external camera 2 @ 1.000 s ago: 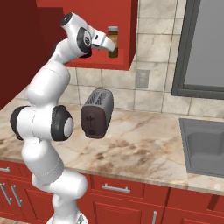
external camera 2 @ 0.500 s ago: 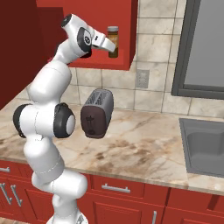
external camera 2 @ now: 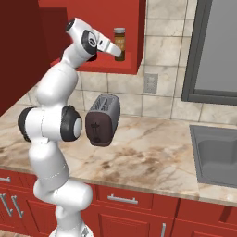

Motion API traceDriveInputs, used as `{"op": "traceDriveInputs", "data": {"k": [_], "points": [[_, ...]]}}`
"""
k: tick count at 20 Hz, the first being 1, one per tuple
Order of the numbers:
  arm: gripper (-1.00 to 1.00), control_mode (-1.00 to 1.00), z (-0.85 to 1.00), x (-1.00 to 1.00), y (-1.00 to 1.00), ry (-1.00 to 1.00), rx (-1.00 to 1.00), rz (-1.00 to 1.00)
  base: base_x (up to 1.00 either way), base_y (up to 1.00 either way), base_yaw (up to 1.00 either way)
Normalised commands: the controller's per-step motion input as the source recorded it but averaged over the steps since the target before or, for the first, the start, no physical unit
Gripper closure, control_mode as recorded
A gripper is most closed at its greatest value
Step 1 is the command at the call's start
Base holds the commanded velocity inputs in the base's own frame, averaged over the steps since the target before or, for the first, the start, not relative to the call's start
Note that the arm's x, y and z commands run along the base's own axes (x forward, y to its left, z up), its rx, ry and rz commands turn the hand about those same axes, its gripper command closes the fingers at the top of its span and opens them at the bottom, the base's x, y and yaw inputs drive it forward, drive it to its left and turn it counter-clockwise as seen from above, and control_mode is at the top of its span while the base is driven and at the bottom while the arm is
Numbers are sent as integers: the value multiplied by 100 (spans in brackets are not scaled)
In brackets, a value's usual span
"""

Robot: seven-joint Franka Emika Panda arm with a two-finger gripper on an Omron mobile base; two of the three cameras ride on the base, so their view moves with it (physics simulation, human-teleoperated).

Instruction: Take the cinnamon bottle from the cabinet and place it on the dining table, next to the plate with the cupcake. Then take the chocolate from the dining counter and place it on the cupcake plate.

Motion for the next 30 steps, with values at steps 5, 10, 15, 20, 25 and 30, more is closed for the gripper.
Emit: {"op": "traceDriveInputs", "data": {"k": [5, 10, 15, 20, 25, 30], "points": [[-100, -100, 0, 30, -2, -4, 9, -1, 0, 0, 0], [-100, -100, 0, 9, -14, 0, 7, 0, 0, 0, 0], [-100, -100, -1, 3, -19, 0, 1, -1, 0, 0, 0], [-100, -100, -5, 14, -15, -2, 0, 0, 0, 0, 0], [-100, -100, -18, 20, -9, -3, 0, 0, 0, 0, 0], [100, -100, -18, 10, -14, -6, 0, 0, 0, 0, 0]]}}
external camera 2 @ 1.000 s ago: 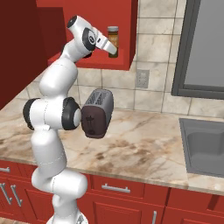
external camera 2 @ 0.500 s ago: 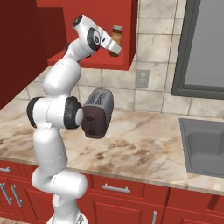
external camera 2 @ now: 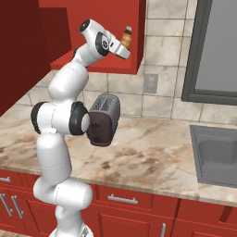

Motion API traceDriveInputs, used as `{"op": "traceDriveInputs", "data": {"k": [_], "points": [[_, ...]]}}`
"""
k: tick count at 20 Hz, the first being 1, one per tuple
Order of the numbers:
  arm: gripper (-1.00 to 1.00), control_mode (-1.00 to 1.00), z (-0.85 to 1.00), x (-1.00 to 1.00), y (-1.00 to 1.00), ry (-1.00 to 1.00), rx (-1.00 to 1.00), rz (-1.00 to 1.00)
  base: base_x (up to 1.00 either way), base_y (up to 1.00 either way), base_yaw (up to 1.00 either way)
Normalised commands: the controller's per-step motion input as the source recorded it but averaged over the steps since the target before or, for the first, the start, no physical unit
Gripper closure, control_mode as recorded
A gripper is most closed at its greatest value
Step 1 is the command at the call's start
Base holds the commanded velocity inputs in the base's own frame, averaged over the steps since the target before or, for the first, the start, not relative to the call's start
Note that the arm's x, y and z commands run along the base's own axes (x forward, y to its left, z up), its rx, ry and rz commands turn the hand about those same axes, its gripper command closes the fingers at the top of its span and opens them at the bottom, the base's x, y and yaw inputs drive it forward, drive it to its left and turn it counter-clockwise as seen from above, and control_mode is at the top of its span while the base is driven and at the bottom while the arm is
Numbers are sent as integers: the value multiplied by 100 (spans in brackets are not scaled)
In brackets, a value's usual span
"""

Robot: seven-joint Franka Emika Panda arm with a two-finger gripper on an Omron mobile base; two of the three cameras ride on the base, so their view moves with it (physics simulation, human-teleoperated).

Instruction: Take the cinnamon bottle from the cabinet and place it on the dining table, next to the plate with the cupcake. Then take the chocolate from the dining counter and place it on the cupcake plate.

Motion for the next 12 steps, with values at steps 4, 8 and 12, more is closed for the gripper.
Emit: {"op": "traceDriveInputs", "data": {"k": [4, 8, 12], "points": [[100, -100, -5, 0, -12, -8, 0, 0, 0, 0, 0], [100, -100, 3, -9, 24, 0, 0, 4, 0, 0, 0], [100, -100, 10, -31, 45, 0, 3, 10, 0, 0, 0]]}}
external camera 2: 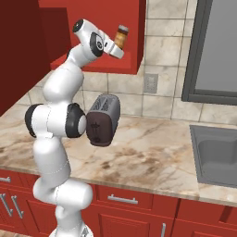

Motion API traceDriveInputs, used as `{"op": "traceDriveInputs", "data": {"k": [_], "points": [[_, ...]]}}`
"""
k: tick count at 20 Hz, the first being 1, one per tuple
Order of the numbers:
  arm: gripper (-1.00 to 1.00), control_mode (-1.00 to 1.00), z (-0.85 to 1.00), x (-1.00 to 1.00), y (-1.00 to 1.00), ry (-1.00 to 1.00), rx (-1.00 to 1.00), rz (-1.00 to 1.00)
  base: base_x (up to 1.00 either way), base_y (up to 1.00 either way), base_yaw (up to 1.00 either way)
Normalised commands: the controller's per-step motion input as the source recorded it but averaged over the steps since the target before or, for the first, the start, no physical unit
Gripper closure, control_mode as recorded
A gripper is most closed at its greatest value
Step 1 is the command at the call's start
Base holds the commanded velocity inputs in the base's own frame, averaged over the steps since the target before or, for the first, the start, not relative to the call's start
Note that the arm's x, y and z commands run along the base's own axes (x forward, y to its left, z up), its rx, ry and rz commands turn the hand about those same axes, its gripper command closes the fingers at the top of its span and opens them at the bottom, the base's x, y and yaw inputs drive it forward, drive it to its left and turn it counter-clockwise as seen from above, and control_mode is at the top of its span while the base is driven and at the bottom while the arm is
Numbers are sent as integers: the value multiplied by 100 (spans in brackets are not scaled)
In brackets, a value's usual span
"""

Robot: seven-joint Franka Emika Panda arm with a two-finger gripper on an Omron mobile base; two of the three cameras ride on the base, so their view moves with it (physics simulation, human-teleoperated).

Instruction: Take the cinnamon bottle from the cabinet and place it on the dining table, next to the plate with the cupcake. Then take the chocolate from the dining counter and place it on the cupcake plate.

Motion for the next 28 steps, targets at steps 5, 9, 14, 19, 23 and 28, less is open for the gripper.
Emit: {"op": "traceDriveInputs", "data": {"k": [5, 9, 14, 19, 23, 28], "points": [[100, -100, 13, -55, 27, 1, 4, 22, 0, 0, 0], [100, -100, 2, -76, 2, 0, 8, 28, 0, 0, 0], [100, -100, 0, -84, 0, 0, 12, 33, 0, 0, 0], [100, -100, 3, -82, 0, 0, 9, 35, 0, 0, 0], [100, -100, 8, -78, 0, -2, 1, 39, 0, 0, 0], [100, -100, 3, -76, 0, -10, 0, 37, 0, 0, 0]]}}
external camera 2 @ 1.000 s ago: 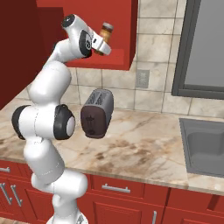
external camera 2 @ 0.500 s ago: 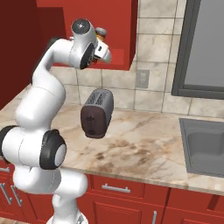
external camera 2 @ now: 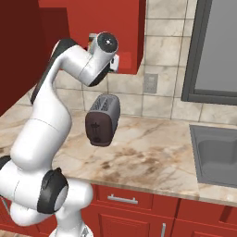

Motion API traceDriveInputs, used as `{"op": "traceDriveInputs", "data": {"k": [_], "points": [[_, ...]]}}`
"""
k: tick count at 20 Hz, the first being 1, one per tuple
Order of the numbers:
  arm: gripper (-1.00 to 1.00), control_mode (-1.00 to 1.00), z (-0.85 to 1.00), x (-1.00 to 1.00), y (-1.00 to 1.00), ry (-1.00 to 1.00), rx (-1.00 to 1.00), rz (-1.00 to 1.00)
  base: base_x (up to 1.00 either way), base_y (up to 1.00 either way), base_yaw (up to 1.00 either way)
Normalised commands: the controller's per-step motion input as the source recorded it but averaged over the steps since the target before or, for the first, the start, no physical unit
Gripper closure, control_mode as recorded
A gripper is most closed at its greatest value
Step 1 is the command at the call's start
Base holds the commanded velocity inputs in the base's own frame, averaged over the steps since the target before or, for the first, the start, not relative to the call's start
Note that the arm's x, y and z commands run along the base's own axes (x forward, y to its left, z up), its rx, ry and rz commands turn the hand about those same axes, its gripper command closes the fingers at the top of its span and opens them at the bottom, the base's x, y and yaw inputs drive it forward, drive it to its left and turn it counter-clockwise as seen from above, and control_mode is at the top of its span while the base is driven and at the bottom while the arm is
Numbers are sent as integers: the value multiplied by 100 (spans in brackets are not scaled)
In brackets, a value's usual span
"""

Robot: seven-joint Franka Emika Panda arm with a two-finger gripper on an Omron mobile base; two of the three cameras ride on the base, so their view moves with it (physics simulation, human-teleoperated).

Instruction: Take the cinnamon bottle from the cabinet and place it on the dining table, next to the plate with the cupcake. Then take the chocolate from the dining counter and place it on the cupcake plate.

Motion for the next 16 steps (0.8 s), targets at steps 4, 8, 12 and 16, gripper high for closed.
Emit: {"op": "traceDriveInputs", "data": {"k": [4, 8, 12, 16], "points": [[100, -100, 0, -73, -1, -14, 0, 39, 0, 0, 0], [100, -100, -12, -66, -11, -21, 0, 48, 0, 0, 0], [100, -100, -11, -70, -1, -28, 9, 36, 0, 0, 0], [100, -100, -9, -70, -7, -25, 17, 26, 0, 0, 0]]}}
